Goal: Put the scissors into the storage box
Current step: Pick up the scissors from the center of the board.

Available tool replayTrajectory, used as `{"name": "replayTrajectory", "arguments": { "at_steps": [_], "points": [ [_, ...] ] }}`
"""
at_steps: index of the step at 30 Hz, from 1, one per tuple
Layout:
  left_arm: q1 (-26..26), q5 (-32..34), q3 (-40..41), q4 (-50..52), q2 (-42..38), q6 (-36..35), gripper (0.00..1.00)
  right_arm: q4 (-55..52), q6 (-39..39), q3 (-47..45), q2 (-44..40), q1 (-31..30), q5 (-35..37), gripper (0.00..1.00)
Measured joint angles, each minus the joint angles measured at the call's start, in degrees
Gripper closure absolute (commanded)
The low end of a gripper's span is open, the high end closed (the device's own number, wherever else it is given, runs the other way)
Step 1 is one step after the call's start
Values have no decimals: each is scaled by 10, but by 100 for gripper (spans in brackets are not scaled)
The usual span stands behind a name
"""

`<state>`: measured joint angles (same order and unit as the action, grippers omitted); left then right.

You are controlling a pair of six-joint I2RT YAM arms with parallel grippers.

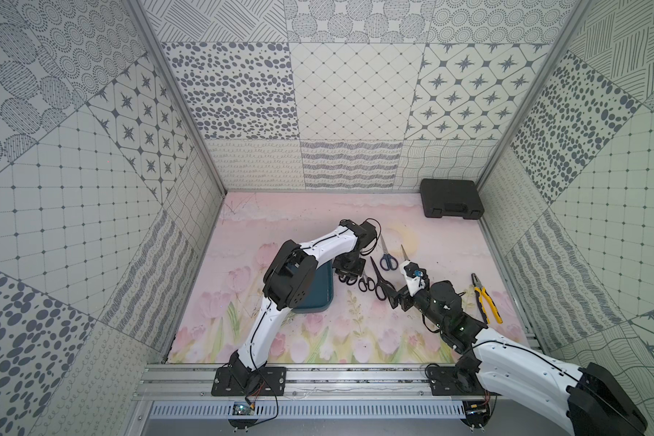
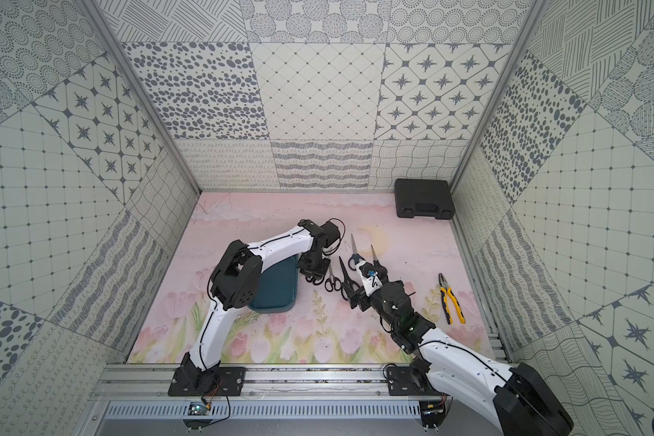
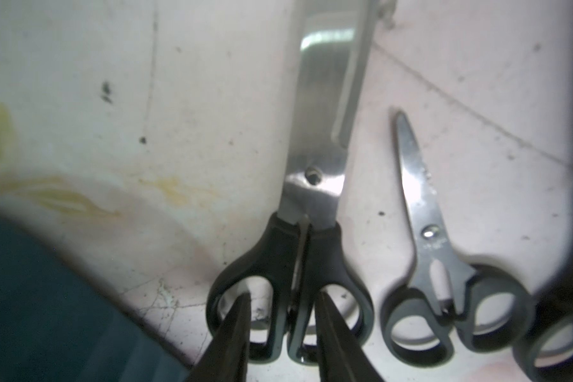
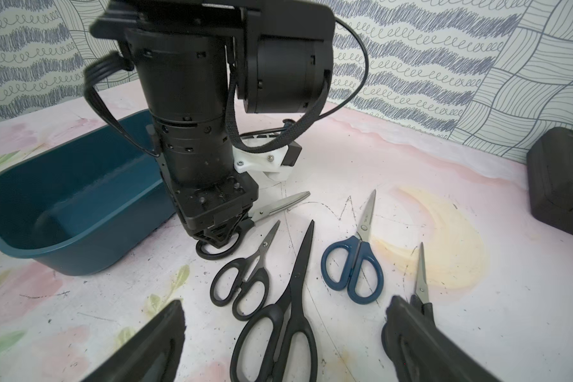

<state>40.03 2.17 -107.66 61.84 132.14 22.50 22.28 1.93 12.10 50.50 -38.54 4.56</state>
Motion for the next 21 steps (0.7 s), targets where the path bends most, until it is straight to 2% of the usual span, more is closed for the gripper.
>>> {"name": "replayTrajectory", "arguments": {
  "at_steps": [5, 16, 21],
  "points": [
    [0, -3, 1, -5, 1, -2, 72, 7, 0, 0, 0, 0, 2, 3],
    [2, -13, 3, -12, 1, -3, 100, 11, -1, 0, 0, 0, 9, 3],
    [2, -13, 5, -12, -5, -3, 100, 2, -12, 1, -8, 0, 33, 4]
  ]
}}
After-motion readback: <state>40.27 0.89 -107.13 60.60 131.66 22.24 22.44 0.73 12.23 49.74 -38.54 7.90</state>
